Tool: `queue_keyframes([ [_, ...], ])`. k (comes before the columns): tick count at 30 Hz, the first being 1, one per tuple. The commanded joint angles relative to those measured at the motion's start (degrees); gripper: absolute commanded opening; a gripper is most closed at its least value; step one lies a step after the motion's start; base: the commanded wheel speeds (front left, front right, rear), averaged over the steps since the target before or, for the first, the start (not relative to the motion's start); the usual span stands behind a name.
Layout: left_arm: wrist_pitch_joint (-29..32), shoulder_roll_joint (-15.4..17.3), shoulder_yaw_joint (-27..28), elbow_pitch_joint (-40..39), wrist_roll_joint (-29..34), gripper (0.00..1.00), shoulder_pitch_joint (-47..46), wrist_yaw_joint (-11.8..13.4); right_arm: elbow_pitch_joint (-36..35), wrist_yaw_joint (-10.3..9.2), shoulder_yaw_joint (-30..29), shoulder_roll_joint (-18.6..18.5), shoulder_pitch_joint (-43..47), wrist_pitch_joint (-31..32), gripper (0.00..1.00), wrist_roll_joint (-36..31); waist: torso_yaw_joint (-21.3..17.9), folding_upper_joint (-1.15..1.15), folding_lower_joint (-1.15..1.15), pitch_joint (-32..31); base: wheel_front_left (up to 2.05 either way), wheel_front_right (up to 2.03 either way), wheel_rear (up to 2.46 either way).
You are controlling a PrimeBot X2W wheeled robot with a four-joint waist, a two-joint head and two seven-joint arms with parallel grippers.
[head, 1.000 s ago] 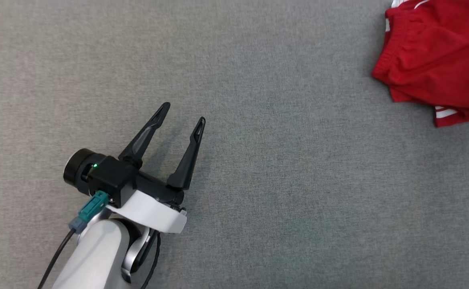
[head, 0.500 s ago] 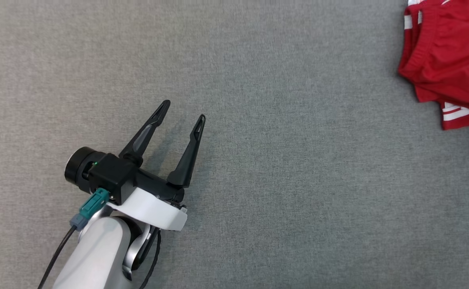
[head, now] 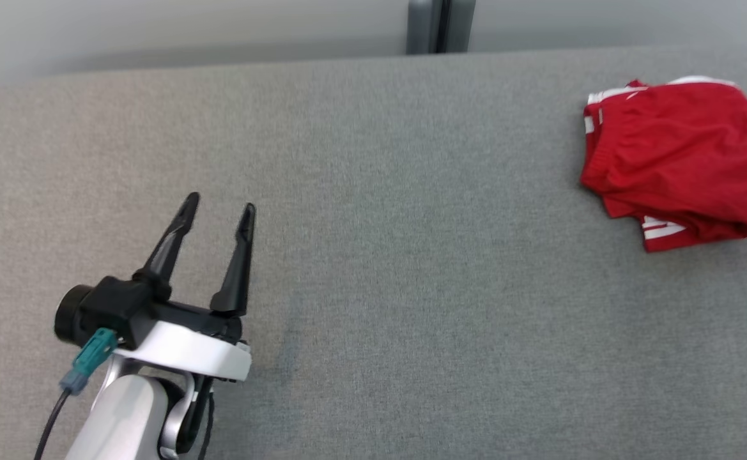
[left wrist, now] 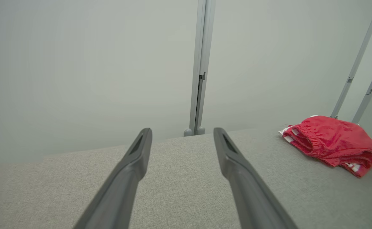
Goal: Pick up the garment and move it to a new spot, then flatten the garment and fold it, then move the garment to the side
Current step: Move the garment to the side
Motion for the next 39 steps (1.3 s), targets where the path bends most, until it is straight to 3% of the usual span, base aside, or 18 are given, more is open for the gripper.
queue_keyframes([
  [1,-0.4,0.2,0.6,-0.2,-0.3,1.00,0.6,0.3,-1.0,0.00,-0.1,0.0,1.5,-0.4,1.00,0.6,-0.1,0.00,0.00,-3.4,0.00,0.00,0.00],
  [10,0.4,0.0,4.1,-1.2,-4.4,1.00,6.5,2.8,-16.9,0.00,-4.3,3.3,17.1,-1.1,1.00,2.2,0.1,0.00,0.00,-10.4,0.00,0.00,0.00],
  [19,-0.1,0.1,5.8,0.0,-5.9,1.00,11.6,4.7,-28.4,0.01,-9.9,11.3,34.3,-2.6,1.00,1.4,0.8,0.00,0.00,-13.5,0.00,0.00,0.00],
  [25,-1.1,-0.6,6.2,1.9,-6.1,1.00,13.9,4.9,-30.7,0.01,-9.8,14.7,41.6,-4.9,1.00,1.0,1.3,0.00,0.00,-14.3,0.00,0.00,0.00],
  [39,-2.4,-2.2,6.9,5.9,-2.7,1.00,14.6,4.0,-27.5,0.01,-4.5,15.4,45.1,-9.4,1.00,2.0,2.2,0.00,0.00,-15.1,0.00,0.00,0.00],
])
